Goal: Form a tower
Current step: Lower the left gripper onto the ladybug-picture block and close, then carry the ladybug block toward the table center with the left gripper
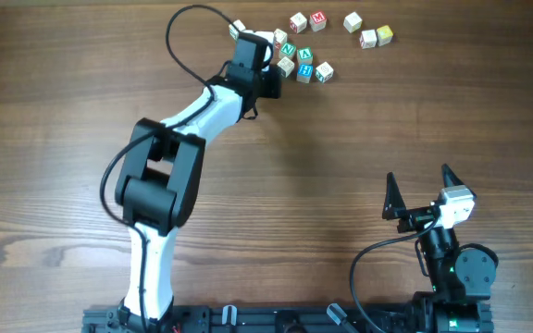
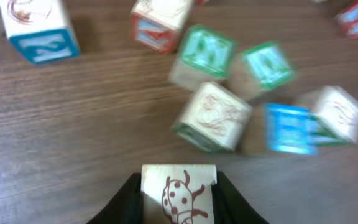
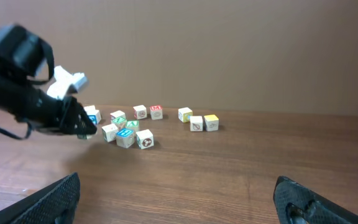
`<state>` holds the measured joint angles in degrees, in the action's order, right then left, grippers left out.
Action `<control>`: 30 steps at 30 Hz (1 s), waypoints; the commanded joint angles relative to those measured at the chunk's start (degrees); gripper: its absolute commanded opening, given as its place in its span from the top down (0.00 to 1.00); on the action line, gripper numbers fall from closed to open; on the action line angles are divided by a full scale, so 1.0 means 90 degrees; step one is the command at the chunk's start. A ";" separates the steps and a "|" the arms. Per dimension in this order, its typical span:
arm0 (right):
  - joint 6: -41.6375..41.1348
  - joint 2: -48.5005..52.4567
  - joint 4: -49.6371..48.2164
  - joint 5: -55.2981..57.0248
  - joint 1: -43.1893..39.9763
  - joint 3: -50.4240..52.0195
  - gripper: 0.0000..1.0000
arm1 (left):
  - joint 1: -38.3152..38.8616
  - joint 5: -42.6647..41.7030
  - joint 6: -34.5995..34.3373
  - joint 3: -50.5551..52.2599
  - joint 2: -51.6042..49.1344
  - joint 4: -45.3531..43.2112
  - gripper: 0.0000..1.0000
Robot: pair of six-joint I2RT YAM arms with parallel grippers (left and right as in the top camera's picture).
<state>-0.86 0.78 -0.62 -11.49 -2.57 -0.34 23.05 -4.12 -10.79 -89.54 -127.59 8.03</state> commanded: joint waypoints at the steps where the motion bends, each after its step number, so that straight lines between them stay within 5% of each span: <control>1: -0.0083 -0.0022 -0.0019 0.0058 -0.0027 0.0005 0.00 | 0.0182 0.0044 0.0005 -0.0024 0.0687 0.0527 0.76; 11: -0.0083 -0.0022 -0.0019 0.0058 -0.0027 0.0005 0.00 | 0.0444 0.0114 -0.1037 -0.0024 0.0833 0.2098 0.78; 30: -0.0083 -0.0022 -0.0019 0.0058 -0.0027 0.0005 0.00 | 0.1178 0.0760 -0.1683 0.0158 0.0561 0.2492 0.76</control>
<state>-0.86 0.78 -0.62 -11.51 -2.57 -0.34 33.56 -0.16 -24.77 -89.54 -121.05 30.44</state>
